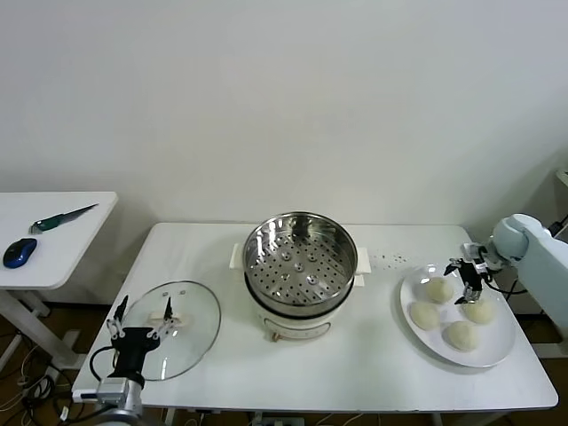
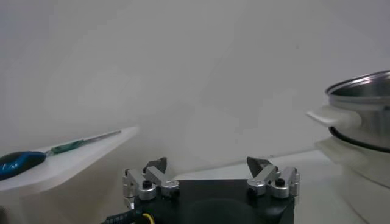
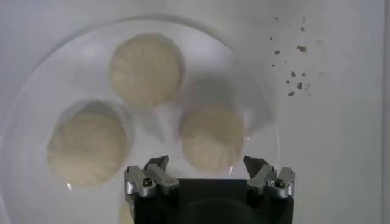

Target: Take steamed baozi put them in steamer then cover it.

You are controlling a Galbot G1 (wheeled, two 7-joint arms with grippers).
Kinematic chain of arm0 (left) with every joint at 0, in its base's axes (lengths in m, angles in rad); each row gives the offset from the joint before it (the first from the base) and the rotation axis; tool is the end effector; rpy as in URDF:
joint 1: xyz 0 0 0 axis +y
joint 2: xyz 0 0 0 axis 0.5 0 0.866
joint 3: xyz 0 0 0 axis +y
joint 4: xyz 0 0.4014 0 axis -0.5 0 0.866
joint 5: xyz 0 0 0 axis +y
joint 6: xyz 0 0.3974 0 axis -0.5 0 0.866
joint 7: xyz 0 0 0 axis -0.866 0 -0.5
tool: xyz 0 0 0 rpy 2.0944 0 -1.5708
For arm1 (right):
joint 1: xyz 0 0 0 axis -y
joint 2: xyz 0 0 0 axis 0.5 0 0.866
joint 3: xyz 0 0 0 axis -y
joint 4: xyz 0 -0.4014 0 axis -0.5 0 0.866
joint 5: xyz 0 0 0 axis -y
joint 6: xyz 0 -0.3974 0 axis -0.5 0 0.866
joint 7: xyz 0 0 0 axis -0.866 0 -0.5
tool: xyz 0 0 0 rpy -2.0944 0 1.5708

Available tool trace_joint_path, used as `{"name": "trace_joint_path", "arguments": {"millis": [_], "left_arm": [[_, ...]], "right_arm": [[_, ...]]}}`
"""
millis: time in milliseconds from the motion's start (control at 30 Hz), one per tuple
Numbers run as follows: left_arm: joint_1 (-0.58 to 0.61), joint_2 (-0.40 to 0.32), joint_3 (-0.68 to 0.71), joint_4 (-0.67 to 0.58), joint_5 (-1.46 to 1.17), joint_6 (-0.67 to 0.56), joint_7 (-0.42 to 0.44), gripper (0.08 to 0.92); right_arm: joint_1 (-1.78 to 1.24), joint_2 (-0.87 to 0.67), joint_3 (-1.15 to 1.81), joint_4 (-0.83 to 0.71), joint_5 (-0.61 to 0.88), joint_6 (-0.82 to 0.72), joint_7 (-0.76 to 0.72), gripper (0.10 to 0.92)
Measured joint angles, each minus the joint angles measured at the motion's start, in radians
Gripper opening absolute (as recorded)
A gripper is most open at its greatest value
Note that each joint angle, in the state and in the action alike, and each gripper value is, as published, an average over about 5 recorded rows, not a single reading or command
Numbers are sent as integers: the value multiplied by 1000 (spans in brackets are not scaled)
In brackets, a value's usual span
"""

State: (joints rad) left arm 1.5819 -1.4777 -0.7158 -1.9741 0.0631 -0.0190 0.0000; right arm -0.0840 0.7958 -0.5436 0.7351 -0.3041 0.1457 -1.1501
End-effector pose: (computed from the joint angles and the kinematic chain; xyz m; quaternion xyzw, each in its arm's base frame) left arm 0.1875 0.0923 -0.3875 0.0615 -0.9898 -0.1165 0.0534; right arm 0.6159 -0.3204 -0.2716 0.4829 -0.5448 0.5270 0.4386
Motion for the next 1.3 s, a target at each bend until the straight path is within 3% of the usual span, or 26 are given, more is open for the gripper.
{"name": "trace_joint_path", "arguments": {"millis": [300,567,733,1300], "left_arm": [[-1,0,0,1,1,0,0,823],[1,1,-3,1,1,0,0,823],[4,1,-3,0,1,-1,0,823],[25,4,-16,-12,-11,-3,-1,823]], "right_arm": [[3,51,18,-56,-44,12,-3,820],[5,62,31,-67,-66,18,-14,715],[17,57,27,-58,-61,23,-23,697],[449,61,-401,168,150,166,-71,701]]}}
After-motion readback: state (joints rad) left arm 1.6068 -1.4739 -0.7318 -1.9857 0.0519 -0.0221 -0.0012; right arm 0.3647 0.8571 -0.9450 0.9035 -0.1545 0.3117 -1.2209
